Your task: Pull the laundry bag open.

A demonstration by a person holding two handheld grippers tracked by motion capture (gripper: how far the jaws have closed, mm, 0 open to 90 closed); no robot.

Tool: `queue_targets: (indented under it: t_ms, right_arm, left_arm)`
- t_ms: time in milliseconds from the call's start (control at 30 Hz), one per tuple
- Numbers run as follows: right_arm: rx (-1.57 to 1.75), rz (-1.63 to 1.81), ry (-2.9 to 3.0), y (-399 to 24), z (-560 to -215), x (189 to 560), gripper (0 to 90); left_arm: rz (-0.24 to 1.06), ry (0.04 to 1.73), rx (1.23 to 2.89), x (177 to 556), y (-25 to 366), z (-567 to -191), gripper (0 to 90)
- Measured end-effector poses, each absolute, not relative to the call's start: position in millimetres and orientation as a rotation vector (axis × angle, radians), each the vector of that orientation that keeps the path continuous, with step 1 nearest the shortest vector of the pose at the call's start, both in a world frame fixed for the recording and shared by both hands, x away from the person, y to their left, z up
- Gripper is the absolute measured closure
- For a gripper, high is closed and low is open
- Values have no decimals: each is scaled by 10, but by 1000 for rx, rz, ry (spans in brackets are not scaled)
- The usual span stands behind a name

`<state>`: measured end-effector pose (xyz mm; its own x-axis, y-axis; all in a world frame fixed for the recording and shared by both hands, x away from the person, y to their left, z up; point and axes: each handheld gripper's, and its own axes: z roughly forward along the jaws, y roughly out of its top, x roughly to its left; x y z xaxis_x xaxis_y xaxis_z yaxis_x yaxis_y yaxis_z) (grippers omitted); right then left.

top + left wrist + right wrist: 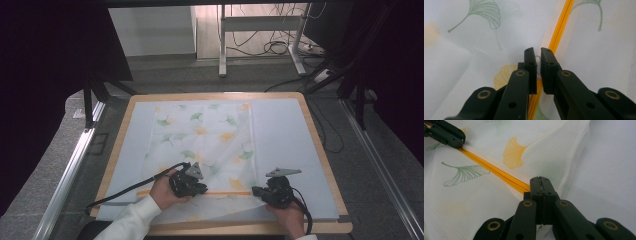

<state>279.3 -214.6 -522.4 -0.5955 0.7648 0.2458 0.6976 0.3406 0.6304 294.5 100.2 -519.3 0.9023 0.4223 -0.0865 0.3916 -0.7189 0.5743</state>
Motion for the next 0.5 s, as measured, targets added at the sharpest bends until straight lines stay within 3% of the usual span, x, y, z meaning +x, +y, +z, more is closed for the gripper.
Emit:
queue_targets:
  t_ms: [500]
  right_arm:
    - [1369, 1099, 2495, -2148, -5222, 2790, 898]
  left_arm:
    - [70, 621, 2454, 2883, 1296, -5203, 850]
